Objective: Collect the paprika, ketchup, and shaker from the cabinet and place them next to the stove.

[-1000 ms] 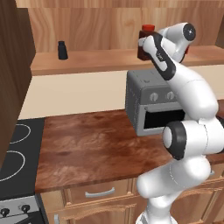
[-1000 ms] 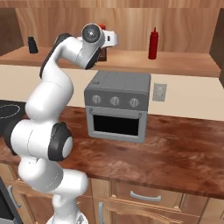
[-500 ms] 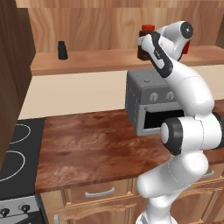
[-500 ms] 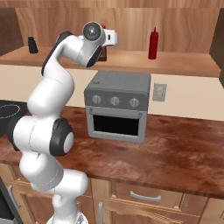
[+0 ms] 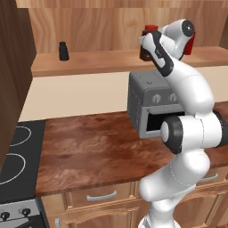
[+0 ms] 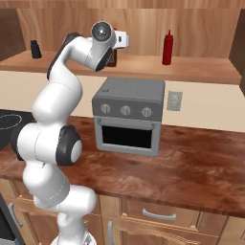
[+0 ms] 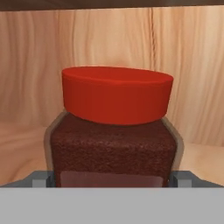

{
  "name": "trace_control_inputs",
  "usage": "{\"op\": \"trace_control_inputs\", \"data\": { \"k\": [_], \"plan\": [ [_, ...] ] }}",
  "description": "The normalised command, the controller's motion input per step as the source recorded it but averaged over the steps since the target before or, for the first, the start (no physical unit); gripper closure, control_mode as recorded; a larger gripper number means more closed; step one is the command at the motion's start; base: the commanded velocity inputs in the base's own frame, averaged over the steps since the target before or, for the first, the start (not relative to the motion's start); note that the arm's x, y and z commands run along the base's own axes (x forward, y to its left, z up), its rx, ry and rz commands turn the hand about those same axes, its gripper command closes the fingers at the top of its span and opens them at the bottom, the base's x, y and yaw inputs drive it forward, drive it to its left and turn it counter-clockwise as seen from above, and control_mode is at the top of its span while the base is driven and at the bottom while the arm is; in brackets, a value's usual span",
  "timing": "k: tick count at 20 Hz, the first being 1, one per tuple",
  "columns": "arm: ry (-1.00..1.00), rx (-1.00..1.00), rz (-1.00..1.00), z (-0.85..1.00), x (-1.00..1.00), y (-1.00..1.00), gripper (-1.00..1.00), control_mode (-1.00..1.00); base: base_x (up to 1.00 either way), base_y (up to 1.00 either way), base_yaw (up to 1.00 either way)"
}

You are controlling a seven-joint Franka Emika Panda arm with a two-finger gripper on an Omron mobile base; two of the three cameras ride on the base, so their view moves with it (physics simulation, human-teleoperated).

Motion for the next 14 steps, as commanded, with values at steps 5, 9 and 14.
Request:
{"op": "trace_control_inputs", "data": {
  "k": [5,9,14],
  "plan": [
    [0.00,0.00,0.00,0.00,0.05,0.00,1.00,-1.00,0.00,0.00,0.00],
    [0.00,0.00,0.00,0.00,0.00,0.00,1.00,-1.00,0.00,0.00,0.00],
    [0.00,0.00,0.00,0.00,0.00,0.01,1.00,-1.00,0.00,0.00,0.00]
  ]
}}
